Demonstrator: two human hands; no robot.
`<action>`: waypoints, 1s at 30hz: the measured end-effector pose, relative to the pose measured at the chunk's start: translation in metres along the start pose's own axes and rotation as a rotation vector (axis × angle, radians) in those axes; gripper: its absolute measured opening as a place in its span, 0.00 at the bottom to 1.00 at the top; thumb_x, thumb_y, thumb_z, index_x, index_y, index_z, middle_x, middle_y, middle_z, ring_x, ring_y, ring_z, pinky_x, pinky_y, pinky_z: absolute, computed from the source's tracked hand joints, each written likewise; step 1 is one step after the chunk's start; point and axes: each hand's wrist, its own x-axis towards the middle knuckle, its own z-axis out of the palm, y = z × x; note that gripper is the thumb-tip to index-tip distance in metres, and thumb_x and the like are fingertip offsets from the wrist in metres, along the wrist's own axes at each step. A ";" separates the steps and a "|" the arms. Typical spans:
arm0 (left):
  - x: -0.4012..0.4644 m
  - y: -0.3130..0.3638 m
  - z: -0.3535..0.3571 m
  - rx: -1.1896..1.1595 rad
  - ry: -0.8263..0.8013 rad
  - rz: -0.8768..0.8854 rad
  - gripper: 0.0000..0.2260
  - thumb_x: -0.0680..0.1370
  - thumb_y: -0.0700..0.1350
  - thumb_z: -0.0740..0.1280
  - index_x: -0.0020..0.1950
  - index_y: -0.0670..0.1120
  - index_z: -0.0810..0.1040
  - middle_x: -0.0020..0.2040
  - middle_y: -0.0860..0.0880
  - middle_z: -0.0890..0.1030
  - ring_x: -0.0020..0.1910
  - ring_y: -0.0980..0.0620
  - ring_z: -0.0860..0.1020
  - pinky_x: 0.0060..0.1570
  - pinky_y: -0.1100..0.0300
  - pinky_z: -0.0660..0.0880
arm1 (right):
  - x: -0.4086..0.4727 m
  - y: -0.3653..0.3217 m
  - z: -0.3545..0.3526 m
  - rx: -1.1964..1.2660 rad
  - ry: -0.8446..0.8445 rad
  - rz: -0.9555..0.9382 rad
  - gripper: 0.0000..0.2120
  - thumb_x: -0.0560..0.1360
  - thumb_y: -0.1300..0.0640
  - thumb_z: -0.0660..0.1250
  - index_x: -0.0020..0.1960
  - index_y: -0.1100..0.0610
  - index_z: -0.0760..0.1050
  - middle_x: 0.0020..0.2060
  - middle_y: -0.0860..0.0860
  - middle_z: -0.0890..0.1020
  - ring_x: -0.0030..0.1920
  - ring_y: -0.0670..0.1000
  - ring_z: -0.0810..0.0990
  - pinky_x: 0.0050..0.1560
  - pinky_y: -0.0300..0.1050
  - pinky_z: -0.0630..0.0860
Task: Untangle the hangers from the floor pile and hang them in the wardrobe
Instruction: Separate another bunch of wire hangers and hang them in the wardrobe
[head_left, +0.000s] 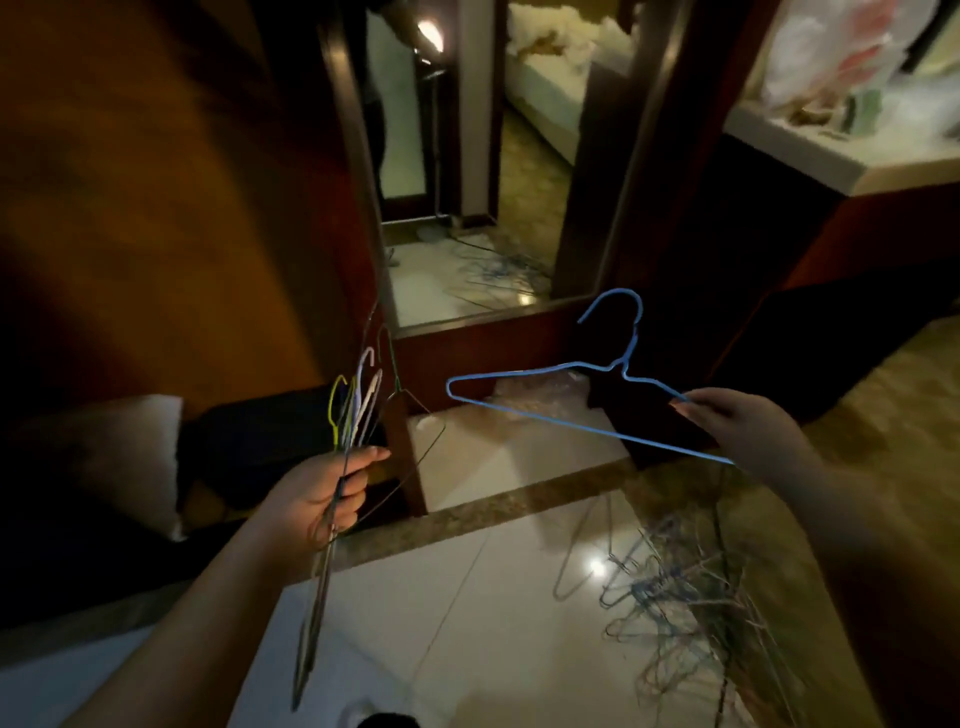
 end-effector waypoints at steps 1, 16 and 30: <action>-0.010 0.004 -0.014 -0.003 0.026 0.021 0.09 0.82 0.44 0.60 0.57 0.41 0.76 0.24 0.51 0.63 0.16 0.57 0.60 0.17 0.66 0.55 | 0.003 -0.018 0.006 -0.017 -0.011 -0.022 0.02 0.76 0.52 0.69 0.49 0.49 0.78 0.34 0.43 0.78 0.34 0.42 0.74 0.35 0.39 0.66; -0.148 0.127 -0.253 -0.055 0.167 0.332 0.09 0.83 0.42 0.57 0.54 0.41 0.75 0.23 0.52 0.63 0.16 0.56 0.59 0.17 0.67 0.55 | -0.003 -0.302 0.150 0.083 -0.114 -0.254 0.05 0.75 0.51 0.71 0.42 0.50 0.77 0.36 0.52 0.80 0.40 0.51 0.79 0.40 0.44 0.70; -0.237 0.289 -0.358 0.073 0.226 0.728 0.10 0.83 0.43 0.57 0.56 0.41 0.76 0.26 0.51 0.63 0.16 0.57 0.59 0.18 0.68 0.54 | 0.032 -0.515 0.160 0.119 0.096 -0.458 0.05 0.76 0.52 0.70 0.45 0.53 0.77 0.37 0.50 0.79 0.37 0.46 0.75 0.38 0.37 0.68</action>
